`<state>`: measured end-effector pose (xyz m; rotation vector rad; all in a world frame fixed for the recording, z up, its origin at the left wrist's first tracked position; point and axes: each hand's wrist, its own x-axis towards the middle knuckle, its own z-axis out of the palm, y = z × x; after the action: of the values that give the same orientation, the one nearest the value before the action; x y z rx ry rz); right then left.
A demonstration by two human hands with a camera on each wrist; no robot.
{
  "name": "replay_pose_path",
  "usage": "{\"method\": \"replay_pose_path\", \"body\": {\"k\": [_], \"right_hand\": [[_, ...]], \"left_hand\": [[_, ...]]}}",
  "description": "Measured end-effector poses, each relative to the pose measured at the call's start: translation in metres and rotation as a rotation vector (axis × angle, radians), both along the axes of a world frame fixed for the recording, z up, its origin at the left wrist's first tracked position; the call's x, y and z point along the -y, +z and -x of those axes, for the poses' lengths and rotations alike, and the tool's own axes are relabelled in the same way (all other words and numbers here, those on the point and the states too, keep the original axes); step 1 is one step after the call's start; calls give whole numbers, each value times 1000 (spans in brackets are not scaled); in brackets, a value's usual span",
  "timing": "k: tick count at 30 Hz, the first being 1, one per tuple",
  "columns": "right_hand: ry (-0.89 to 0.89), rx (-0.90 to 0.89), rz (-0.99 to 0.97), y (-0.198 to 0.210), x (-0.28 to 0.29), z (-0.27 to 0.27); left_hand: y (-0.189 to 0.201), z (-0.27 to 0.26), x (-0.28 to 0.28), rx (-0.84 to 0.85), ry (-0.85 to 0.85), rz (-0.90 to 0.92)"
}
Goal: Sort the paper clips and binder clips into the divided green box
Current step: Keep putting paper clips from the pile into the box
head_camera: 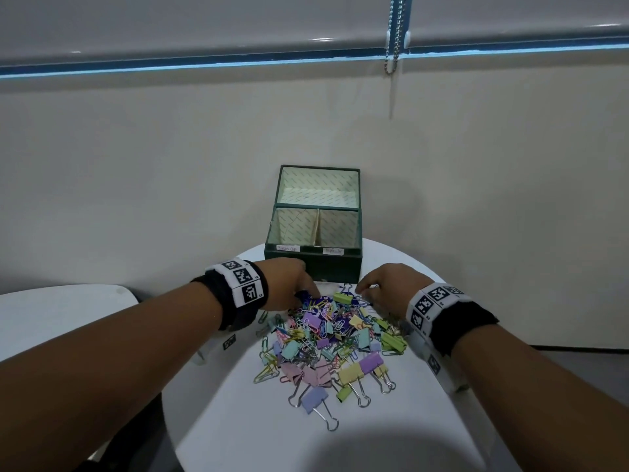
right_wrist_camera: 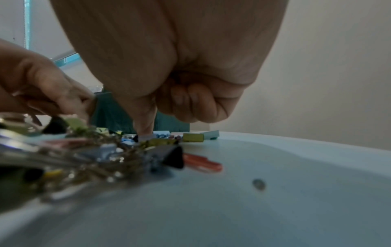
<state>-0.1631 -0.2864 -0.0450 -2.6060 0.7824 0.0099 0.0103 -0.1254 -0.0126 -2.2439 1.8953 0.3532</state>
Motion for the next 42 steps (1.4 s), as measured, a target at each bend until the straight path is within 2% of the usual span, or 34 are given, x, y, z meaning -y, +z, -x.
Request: {"method": "replay_pose_path", "body": {"k": [5,8,12,15,21,24,27,35,42], "right_hand": [[-17,-7,19,4,-2,0],[5,-30,-11,4,-2,0],[22,-15,-65,6,-5,1],[11,5,-35,4,-4,1],[-42,-15,63,-1,-2,-3],[-33,-37,63,-1,-2,-4],[-19,-51,65,1,-1,-5],[75,-16,19,4,-7,-2],[122,-14,9,4,-7,-2]], "left_hand": [[-1,5,2,22,-49,84],[-3,7,0,52,-30,74],[-1,1,-4,-168,158,170],[4,-8,-5,-259,243,238],[1,-12,-3,-335,228,254],[2,-6,1,-377,225,191],[3,3,8,-332,248,147],[-2,21,23,-72,164,72],[-3,28,24,-79,167,42]]}}
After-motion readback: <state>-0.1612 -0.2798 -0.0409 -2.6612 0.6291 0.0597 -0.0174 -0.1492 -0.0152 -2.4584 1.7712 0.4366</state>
